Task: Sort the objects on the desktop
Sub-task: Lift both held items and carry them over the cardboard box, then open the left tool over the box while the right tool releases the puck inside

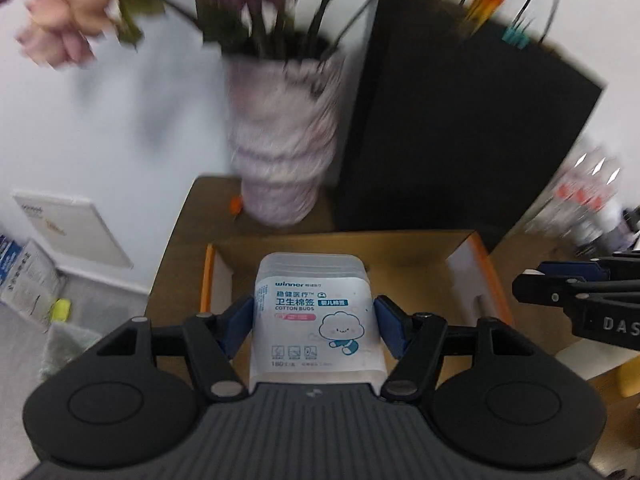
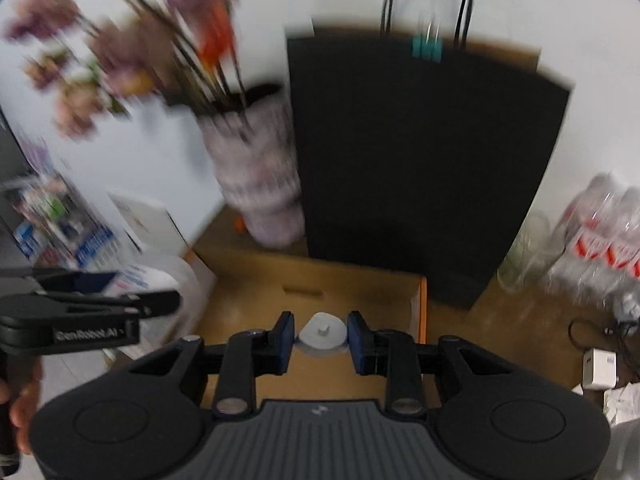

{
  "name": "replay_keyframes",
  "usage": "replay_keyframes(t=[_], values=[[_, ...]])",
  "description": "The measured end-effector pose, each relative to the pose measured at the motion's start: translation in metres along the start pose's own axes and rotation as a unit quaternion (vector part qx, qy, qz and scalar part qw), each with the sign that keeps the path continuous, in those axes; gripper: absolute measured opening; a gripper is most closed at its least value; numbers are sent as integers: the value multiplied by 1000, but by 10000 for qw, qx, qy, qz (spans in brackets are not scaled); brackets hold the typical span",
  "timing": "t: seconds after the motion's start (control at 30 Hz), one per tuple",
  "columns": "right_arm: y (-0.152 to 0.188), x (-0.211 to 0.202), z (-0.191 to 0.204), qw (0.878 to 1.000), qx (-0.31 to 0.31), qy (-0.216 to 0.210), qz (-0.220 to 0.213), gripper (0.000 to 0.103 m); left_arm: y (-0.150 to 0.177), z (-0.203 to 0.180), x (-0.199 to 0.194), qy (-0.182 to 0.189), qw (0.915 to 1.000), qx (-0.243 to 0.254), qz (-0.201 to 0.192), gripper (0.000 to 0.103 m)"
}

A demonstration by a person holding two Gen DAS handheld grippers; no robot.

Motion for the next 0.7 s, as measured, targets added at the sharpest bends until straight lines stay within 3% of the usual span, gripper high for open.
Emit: replay_keyframes(t=[0.23, 0.3, 0.33, 0.37, 0.43, 0.7], values=[[1, 90, 1, 9973, 204, 0, 709, 28, 1, 6, 62, -118, 9980, 12, 627, 68], [2, 107, -2, 9960, 224, 100, 855, 29, 3, 7, 76, -230, 9967, 13, 778, 74], [1, 113, -4, 9953, 251, 117, 928, 46, 2, 8, 81, -253, 9963, -10, 827, 95], [0, 116, -7, 9949, 345, 123, 938, 73, 1, 9, 83, -269, 9964, -41, 807, 103], [-3, 115, -16, 9949, 538, 156, 837, 87, -2, 14, 81, -238, 9969, -83, 749, 103], [2, 98, -20, 9943, 685, 73, 811, 88, 4, 26, 61, -211, 9968, -199, 739, 103]])
Point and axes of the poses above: each gripper's, at about its wrist camera, not at the fingertips, and x roughly the way its jaws point, z to its left, y to its underside, the point moved 8 cm from there along x, roughly the way its jaws point, and after that the axes turned 13 degrees about z, right-handed, at the moved point
